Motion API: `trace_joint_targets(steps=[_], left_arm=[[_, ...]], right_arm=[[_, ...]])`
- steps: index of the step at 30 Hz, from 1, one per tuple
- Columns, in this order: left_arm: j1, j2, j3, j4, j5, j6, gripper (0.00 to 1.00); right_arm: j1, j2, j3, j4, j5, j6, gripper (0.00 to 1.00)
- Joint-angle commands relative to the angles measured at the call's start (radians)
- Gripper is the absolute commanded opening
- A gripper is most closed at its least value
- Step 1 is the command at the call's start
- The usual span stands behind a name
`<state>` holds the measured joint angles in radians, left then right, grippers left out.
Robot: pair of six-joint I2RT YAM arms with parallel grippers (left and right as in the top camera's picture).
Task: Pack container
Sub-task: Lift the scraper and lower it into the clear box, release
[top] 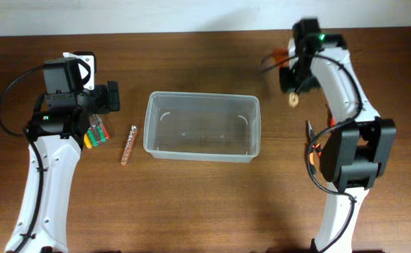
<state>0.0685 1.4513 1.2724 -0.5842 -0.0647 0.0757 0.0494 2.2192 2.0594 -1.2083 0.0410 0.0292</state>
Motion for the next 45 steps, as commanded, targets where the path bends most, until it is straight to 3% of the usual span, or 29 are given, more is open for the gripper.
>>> trace_joint_targets(steps=[1, 7, 9, 15, 26, 31, 45], left_arm=[[0.004, -0.004, 0.024, -0.001, -0.010, 0.016, 0.99], [0.004, -0.004, 0.024, -0.001, -0.010, 0.016, 0.99], [0.004, -0.004, 0.024, -0.001, -0.011, 0.016, 0.99], [0.004, -0.004, 0.024, -0.001, -0.010, 0.016, 0.99], [0.004, -0.004, 0.024, -0.001, -0.011, 0.016, 0.99], [0.004, -0.004, 0.024, -0.001, -0.011, 0.016, 0.99], [0.004, -0.004, 0.024, -0.001, -0.011, 0.016, 0.99]], right_arm=[[0.003, -0.018, 0.159, -0.057, 0.040, -0.065, 0.04], [0.024, -0.019, 0.337, -0.177, -0.100, -0.311, 0.04], [0.042, -0.019, 0.374, -0.250, -0.250, -0.452, 0.04], [0.091, -0.019, 0.378, -0.387, -0.455, -0.622, 0.04], [0.319, -0.015, 0.378, -0.429, -0.444, -0.761, 0.04], [0.415, 0.000, 0.363, -0.420, -0.304, -0.778, 0.04], [0.427, 0.000, 0.021, -0.242, -0.268, -0.780, 0.04]])
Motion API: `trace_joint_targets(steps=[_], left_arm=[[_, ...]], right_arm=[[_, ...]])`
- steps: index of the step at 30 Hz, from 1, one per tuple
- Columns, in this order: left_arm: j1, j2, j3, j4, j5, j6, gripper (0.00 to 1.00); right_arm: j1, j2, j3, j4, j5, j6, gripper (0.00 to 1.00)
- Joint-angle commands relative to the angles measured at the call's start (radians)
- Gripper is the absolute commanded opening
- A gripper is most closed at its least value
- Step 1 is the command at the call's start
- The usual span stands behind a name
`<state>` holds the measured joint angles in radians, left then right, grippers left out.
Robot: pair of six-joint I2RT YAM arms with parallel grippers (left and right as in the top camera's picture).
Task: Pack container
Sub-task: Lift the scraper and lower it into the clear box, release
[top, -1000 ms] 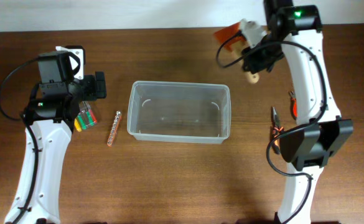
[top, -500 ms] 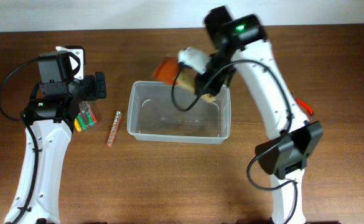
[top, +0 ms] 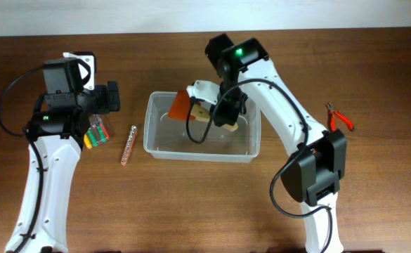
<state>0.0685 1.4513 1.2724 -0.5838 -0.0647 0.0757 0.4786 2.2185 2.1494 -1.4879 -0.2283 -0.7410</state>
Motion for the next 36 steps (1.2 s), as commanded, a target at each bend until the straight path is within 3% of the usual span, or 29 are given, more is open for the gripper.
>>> trace_joint_targets(steps=[1, 15, 19, 28, 31, 36], left_arm=[[0.004, -0.004, 0.024, -0.001, -0.011, 0.016, 0.99], [0.004, -0.004, 0.024, -0.001, -0.010, 0.016, 0.99], [0.004, -0.004, 0.024, -0.001, -0.011, 0.016, 0.99], [0.004, -0.004, 0.024, -0.001, -0.010, 0.016, 0.99], [0.004, -0.004, 0.024, -0.001, -0.011, 0.016, 0.99], [0.004, -0.004, 0.024, -0.001, -0.010, 0.016, 0.99]], right_arm=[[-0.002, 0.000, -0.097, 0.057, 0.001, -0.010, 0.04], [-0.002, 0.000, -0.270, 0.191, 0.001, -0.010, 0.04], [-0.002, 0.000, -0.303, 0.225, 0.001, -0.010, 0.11], [-0.002, 0.000, -0.312, 0.249, 0.001, -0.006, 0.18], [-0.002, 0.000, -0.312, 0.248, 0.001, -0.006, 0.36], [-0.002, 0.000, -0.311, 0.248, 0.000, -0.006, 0.45]])
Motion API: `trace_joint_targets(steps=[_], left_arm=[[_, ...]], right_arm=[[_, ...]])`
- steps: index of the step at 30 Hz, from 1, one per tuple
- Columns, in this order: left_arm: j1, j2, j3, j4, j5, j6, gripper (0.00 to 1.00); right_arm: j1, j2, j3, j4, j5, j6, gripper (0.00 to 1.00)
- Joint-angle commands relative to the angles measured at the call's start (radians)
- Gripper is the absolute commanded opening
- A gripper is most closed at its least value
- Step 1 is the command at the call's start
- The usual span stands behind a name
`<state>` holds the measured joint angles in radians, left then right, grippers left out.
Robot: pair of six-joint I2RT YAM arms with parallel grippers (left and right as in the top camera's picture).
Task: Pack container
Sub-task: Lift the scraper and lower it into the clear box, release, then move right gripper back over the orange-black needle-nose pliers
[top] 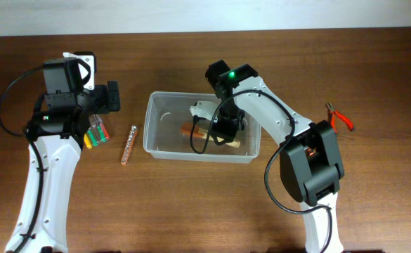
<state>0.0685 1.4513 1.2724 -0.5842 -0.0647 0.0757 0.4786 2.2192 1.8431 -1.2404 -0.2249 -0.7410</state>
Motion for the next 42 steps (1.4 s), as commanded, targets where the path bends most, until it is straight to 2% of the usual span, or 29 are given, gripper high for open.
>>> trace_joint_targets(steps=[1, 6, 11, 15, 20, 24, 35, 39, 42], left_arm=[[0.004, -0.004, 0.024, -0.001, -0.010, 0.016, 0.99], [0.004, -0.004, 0.024, -0.001, -0.011, 0.016, 0.99], [0.004, -0.004, 0.024, -0.001, -0.010, 0.016, 0.99], [0.004, -0.004, 0.024, -0.001, -0.010, 0.016, 0.99], [0.004, -0.004, 0.024, -0.001, -0.010, 0.016, 0.99], [0.004, -0.004, 0.024, -0.001, -0.010, 0.016, 0.99], [0.004, -0.004, 0.024, -0.001, -0.010, 0.016, 0.99], [0.004, -0.004, 0.024, -0.001, -0.010, 0.016, 0.99], [0.004, -0.004, 0.024, -0.001, -0.010, 0.016, 0.99]], right_arm=[[-0.002, 0.000, -0.005, 0.001, -0.008, -0.005, 0.45], [-0.002, -0.003, 0.027, -0.006, -0.026, 0.047, 0.46], [-0.002, -0.003, 0.152, -0.083, -0.032, 0.101, 0.46], [-0.010, -0.003, 0.336, -0.167, 0.011, 0.208, 0.46], [-0.082, -0.003, 0.630, -0.343, 0.180, 0.453, 0.46], [-0.211, -0.003, 0.744, -0.459, 0.193, 0.494, 0.46], [-0.547, -0.033, 0.745, -0.459, 0.129, 0.510, 0.45], [-0.639, -0.113, 0.723, -0.459, 0.101, 0.490, 0.45], [-0.690, -0.190, 0.626, -0.459, 0.105, 0.468, 0.45]])
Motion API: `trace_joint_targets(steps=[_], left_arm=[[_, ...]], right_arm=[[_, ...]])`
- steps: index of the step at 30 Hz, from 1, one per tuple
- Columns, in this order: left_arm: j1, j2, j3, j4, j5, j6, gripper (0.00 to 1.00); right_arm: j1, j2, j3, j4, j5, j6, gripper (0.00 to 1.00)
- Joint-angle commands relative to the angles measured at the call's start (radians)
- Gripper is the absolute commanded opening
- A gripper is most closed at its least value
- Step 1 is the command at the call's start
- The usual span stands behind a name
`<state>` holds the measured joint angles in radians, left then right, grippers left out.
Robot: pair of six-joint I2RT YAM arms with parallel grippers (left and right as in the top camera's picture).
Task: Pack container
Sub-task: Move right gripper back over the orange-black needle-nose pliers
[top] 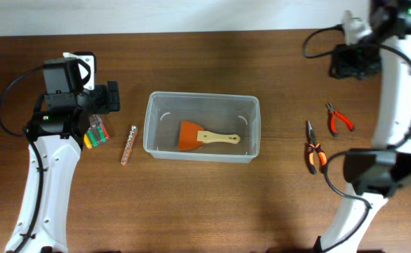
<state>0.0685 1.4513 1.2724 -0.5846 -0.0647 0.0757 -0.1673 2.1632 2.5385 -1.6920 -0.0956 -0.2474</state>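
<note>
A clear plastic container point(156, 112) stands at the table's middle. Inside it lies an orange scraper with a wooden handle point(205, 136), blade to the left. My right gripper point(347, 62) is far off at the back right, away from the container, and looks open with nothing in it. My left gripper point(112, 98) hovers left of the container, just above a bundle of coloured markers point(97, 131); its fingers read as one dark block, so their state is unclear.
A strip of small beaded pieces point(128, 144) lies between the markers and the container. Right of the container are red-handled pliers point(340, 118) and orange-and-black pliers point(312, 147). The right arm's base stands at the front right.
The right gripper was down inside the container over the scraper. Now it is at the back right with nothing in it, and the scraper lies flat in the container. The left arm has not moved.
The right gripper was at the back right beside a wooden-handled item. Then it held the orange scraper over the container, then low inside it. Now the scraper rests in the container and the gripper is back at the far right. The left arm stayed still.
</note>
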Motion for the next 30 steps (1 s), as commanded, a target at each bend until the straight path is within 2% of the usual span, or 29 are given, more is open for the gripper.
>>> trace_joint_targets(steps=[1, 7, 11, 15, 18, 22, 30], left_arm=[[0.004, -0.004, 0.024, 0.000, -0.010, 0.016, 0.99], [0.004, -0.004, 0.024, 0.000, -0.011, 0.016, 0.99], [0.004, -0.004, 0.024, 0.000, -0.010, 0.016, 0.99], [0.004, -0.004, 0.024, 0.000, -0.010, 0.016, 0.99], [0.004, -0.004, 0.024, 0.000, -0.011, 0.016, 0.99], [0.004, -0.004, 0.024, 0.000, -0.011, 0.016, 0.99], [0.004, -0.004, 0.024, 0.000, -0.011, 0.016, 0.99]], right_arm=[[-0.056, -0.155, -0.111, -0.007, -0.026, -0.033, 0.45], [-0.096, -0.240, -0.410, 0.046, -0.025, -0.052, 0.45], [-0.094, -0.294, -0.648, 0.175, -0.025, -0.052, 0.45], [-0.088, -0.378, -0.927, 0.377, -0.025, -0.051, 0.45], [-0.088, -0.418, -1.060, 0.469, -0.028, -0.055, 0.45], [-0.088, -0.424, -1.132, 0.515, -0.047, -0.071, 0.45], [-0.022, -0.423, -1.211, 0.588, -0.079, -0.198, 0.45]])
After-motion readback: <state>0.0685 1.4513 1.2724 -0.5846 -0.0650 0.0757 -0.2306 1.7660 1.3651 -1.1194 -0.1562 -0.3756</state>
